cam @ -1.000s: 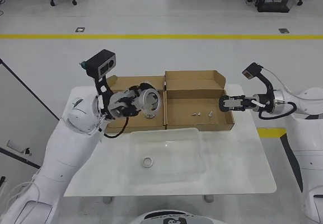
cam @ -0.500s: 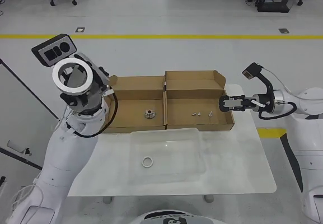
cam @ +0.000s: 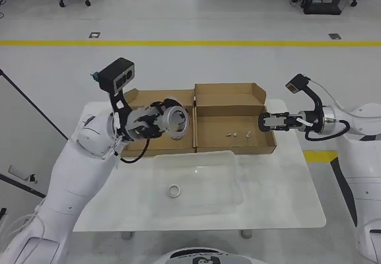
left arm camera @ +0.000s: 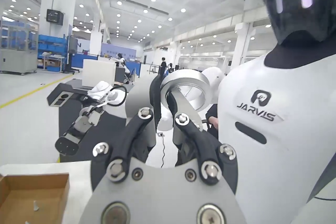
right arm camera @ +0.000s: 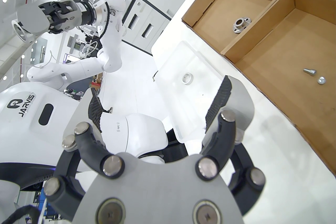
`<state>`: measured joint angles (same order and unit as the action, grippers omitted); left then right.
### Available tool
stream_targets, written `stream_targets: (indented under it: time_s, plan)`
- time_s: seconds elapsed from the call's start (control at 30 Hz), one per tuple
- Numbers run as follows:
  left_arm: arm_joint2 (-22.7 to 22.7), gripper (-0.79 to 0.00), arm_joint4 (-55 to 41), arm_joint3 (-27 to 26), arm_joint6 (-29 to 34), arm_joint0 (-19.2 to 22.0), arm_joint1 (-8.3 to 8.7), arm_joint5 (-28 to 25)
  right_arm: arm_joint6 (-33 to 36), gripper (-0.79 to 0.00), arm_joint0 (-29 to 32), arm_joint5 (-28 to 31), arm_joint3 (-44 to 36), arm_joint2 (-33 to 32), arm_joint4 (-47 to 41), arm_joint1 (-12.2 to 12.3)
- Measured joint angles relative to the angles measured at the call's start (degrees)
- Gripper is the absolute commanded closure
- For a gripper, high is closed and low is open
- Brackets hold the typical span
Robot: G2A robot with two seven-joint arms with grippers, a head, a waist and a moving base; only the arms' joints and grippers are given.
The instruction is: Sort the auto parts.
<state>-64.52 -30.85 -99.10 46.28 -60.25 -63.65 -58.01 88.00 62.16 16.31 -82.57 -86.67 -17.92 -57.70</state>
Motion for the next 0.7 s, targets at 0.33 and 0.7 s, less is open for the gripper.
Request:
stream_targets:
  time_s: [0.33,0.7]
  plan:
    - [-1.6,0.000,-12.7,-2.5,0.0,-1.1,-0.60,0.0,0.0,-0.785,0.0,0.0,0.0,0.0,0.0,0.0]
    - [-2.3,0.000,-14.6,-3.1,0.0,-1.4,-1.53,0.0,0.0,-0.785,0.0,0.0,0.0,0.0,0.0,0.0]
